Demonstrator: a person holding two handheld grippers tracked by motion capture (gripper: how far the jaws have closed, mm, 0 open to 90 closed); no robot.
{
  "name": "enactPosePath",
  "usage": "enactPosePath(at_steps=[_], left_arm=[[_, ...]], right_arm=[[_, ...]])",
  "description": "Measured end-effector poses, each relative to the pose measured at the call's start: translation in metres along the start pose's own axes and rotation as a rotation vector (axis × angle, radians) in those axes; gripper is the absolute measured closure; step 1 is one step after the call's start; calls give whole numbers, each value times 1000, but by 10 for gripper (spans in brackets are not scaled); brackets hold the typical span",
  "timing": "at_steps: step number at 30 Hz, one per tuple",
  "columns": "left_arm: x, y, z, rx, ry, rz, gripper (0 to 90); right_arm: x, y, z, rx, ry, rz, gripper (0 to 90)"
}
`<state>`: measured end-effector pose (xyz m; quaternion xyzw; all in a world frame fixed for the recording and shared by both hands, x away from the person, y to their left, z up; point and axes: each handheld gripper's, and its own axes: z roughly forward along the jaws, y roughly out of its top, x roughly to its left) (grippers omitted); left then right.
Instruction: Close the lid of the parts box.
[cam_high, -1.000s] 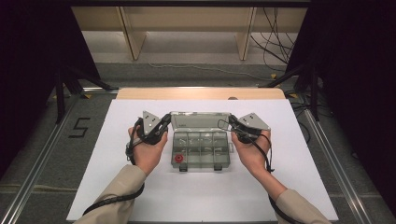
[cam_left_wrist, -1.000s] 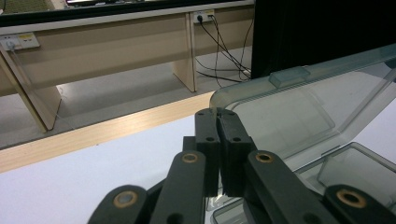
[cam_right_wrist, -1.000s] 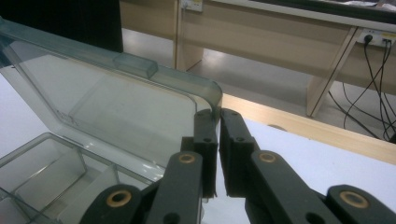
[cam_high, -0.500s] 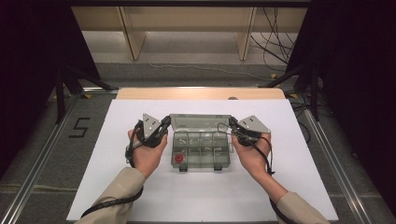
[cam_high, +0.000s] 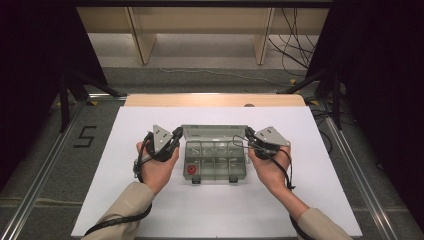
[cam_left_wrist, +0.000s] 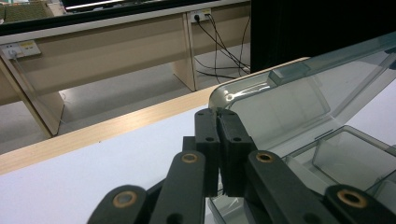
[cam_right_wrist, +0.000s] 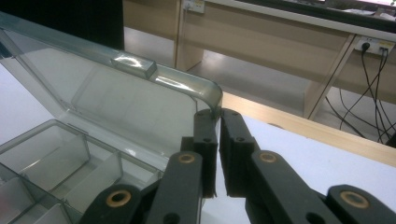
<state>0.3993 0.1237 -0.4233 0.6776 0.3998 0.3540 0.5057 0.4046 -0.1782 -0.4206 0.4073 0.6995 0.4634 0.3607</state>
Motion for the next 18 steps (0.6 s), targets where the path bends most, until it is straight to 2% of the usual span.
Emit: enactPosePath(at_steps=[6,8,15,16,18], left_arm=[[-1,-1,-2,4,2,1,875],[-1,-1,-2,5,-1,3,875],[-2,-2,-4,7,-4,8,875],[-2,-2,-4,6,-3,8,875],[-2,-3,-4,4,-4,8,875]], right_arm=[[0,-1,-2,5,3,-6,862],[-1,-1,-1,-14,-7,-24,862],[0,-2,-3,-8,-9,-26,862],[1,-2,-3,3,3,-8,862],[2,-2,-4,3,3,-10,861]])
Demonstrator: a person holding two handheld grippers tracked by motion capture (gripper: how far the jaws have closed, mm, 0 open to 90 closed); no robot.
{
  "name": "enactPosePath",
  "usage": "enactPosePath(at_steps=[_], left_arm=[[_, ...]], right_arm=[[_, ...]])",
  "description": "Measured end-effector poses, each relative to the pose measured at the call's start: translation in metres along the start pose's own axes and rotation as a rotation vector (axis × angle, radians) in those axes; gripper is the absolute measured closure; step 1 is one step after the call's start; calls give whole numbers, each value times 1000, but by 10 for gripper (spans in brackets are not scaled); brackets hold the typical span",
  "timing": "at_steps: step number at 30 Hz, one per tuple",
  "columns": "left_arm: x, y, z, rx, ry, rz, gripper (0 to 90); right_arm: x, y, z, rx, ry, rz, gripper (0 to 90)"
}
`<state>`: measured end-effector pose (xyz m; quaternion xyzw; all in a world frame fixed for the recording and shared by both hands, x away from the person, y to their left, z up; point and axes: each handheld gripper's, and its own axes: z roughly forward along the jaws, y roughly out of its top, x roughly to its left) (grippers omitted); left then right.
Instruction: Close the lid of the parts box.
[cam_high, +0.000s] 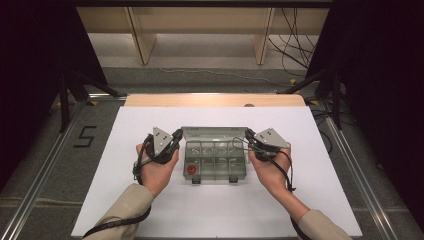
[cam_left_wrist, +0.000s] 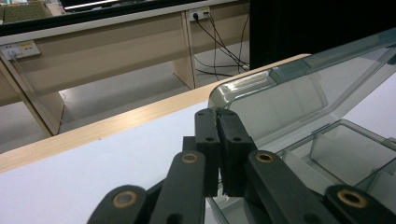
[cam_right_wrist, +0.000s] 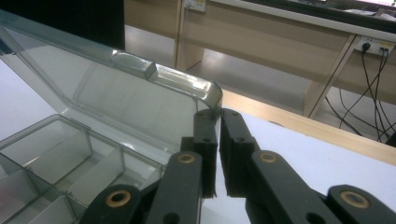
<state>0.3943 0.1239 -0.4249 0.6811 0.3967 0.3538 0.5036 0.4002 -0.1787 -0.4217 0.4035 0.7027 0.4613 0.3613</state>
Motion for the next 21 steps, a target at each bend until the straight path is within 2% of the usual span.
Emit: enactPosePath(at_steps=[6,10,13,14,18,21], left_arm=[[-1,-1,-1,4,-2,3,874],[-1,-2,-2,3,-4,6,874],[-1,-2,-3,6,-6,10,873],[-1,-2,-3,7,-7,11,873],[-1,-2,-4,9,-11,12,873],[-1,-3,-5,8,-14,11,872]], right_arm=[[0,-1,-1,2,-1,-3,860],[-1,-1,-2,-1,-6,-22,860],[0,-2,-2,-3,-11,-20,859],[1,-2,-3,8,3,-4,859],[1,-2,-3,7,7,-5,858],[-1,-3,-4,-3,1,-22,858]])
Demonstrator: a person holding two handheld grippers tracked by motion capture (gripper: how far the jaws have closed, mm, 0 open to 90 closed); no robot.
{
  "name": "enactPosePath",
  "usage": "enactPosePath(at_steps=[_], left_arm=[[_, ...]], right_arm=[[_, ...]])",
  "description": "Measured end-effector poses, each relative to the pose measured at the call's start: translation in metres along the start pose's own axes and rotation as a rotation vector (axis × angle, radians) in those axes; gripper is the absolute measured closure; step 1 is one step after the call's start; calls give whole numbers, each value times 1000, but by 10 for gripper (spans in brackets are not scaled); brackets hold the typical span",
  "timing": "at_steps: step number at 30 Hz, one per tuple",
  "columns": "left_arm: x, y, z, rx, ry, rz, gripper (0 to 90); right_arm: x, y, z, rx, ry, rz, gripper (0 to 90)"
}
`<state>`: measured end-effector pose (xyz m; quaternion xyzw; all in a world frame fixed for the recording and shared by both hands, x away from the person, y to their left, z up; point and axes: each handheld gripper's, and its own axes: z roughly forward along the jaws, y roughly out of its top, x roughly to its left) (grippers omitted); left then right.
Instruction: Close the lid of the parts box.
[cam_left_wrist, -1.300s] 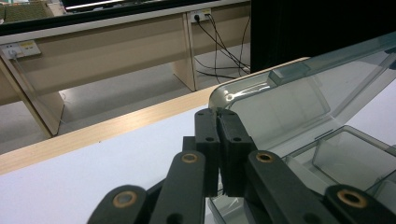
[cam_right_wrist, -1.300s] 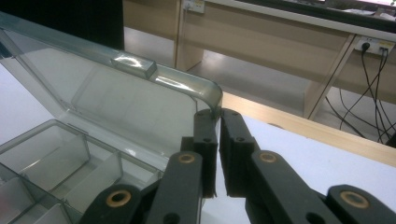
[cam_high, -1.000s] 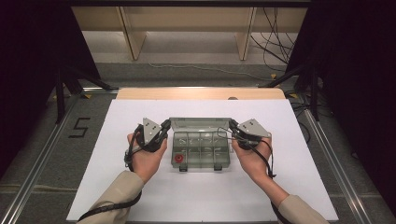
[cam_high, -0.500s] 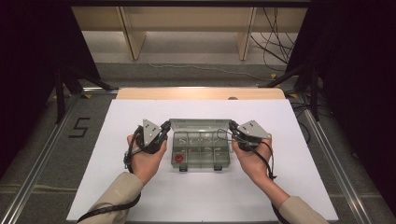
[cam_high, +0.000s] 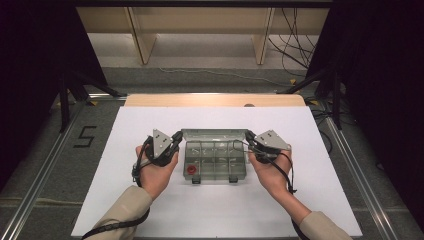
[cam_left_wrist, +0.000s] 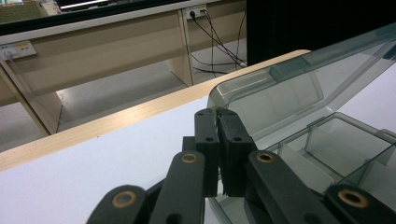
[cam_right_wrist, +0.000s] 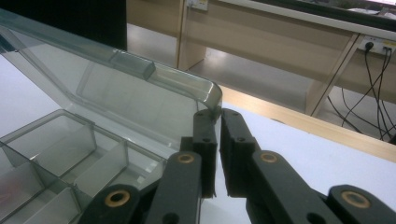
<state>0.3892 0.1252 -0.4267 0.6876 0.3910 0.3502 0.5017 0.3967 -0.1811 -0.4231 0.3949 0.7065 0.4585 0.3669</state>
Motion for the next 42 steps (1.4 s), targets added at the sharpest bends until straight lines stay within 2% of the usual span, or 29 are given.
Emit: enactPosePath(at_steps=[4,7,8,9,11,15,16,23,26,28,36,37,42], left_arm=[[0,0,-1,3,-5,6,871],[0,-1,-1,2,-9,6,870],[0,-1,-2,4,-10,8,870],[0,-1,-2,4,-11,10,869],[0,-2,-2,5,-13,13,868],[1,-2,-3,5,-20,18,865],[0,-2,-3,4,-22,18,865],[0,-4,-5,10,-30,34,860],[0,-4,-6,16,-34,39,857],[0,-5,-6,18,-37,41,856],[-1,-6,-8,25,-45,53,842],[-1,-6,-8,26,-45,55,840],[-1,-7,-9,31,-51,61,832]], right_arm=[[0,-1,0,-3,4,1,857],[2,-1,-1,15,7,17,856],[0,-1,-1,1,0,0,856],[2,-1,-2,14,11,20,855],[2,-1,-2,16,14,21,855],[2,-2,-2,12,16,16,854],[0,-2,-2,0,7,-1,854],[1,-3,-3,3,13,-3,852],[2,-4,-5,17,22,14,850],[1,-4,-5,10,19,-5,848],[1,-6,-6,13,23,-5,844],[2,-6,-7,25,33,12,843],[2,-8,-8,32,37,5,841]])
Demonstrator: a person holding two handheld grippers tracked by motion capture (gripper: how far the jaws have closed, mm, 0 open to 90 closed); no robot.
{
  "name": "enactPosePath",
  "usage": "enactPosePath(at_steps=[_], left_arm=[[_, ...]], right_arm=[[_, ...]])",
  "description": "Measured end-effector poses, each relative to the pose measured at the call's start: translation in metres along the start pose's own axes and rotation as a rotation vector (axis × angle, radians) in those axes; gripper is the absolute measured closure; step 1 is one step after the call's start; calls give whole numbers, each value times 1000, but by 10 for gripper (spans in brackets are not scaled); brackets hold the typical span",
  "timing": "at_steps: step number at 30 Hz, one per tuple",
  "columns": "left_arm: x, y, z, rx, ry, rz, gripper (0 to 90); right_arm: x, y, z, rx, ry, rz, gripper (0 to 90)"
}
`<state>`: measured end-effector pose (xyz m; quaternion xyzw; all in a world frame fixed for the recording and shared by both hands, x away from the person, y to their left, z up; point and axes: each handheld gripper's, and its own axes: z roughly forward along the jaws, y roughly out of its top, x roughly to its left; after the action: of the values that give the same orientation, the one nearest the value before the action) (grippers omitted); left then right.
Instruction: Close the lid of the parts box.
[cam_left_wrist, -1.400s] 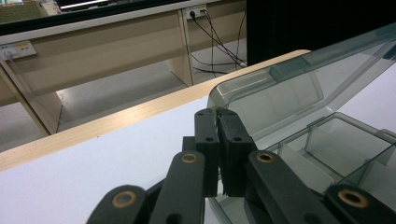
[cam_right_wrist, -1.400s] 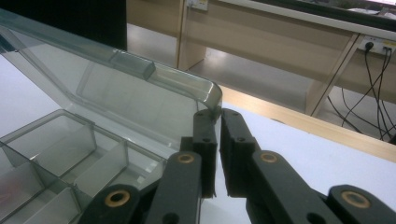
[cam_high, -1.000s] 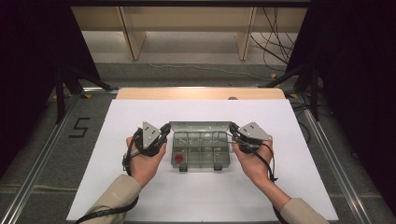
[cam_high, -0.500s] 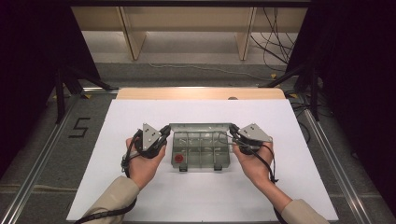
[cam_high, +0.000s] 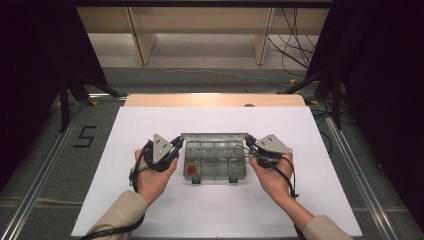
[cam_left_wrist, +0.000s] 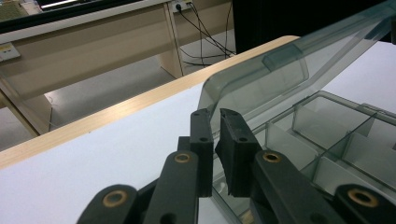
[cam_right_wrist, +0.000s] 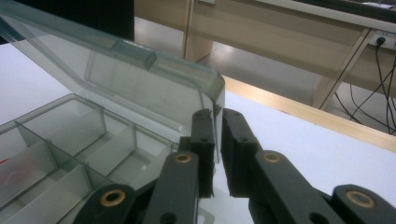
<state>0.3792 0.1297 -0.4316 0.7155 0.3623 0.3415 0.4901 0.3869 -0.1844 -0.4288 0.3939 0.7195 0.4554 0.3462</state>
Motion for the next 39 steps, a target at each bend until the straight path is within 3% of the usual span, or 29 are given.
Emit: enactPosePath(at_steps=[10,14,17,22,25,27,30,34,39], left_arm=[[0,-1,-3,3,-11,9,824],[0,-4,-4,16,-33,13,797],[0,-4,-6,13,-60,15,706],[0,0,-11,13,-116,-6,385],[2,4,-16,22,-127,-8,239],[4,8,-19,31,-122,-6,166],[8,15,-21,45,-101,13,120],[16,26,-21,63,-88,2,97],[27,46,-20,78,-69,-17,159]], right_arm=[[-1,-1,-2,-13,-2,-6,817],[-2,-2,-6,-1,22,21,732],[-6,-2,-8,-29,35,36,617],[-14,-4,-14,-2,75,72,416],[-19,-4,-16,6,110,88,312],[-23,-3,-17,25,132,69,263],[-25,3,-20,33,145,73,226],[-29,14,-22,23,170,63,187],[-37,30,-21,20,175,63,187]])
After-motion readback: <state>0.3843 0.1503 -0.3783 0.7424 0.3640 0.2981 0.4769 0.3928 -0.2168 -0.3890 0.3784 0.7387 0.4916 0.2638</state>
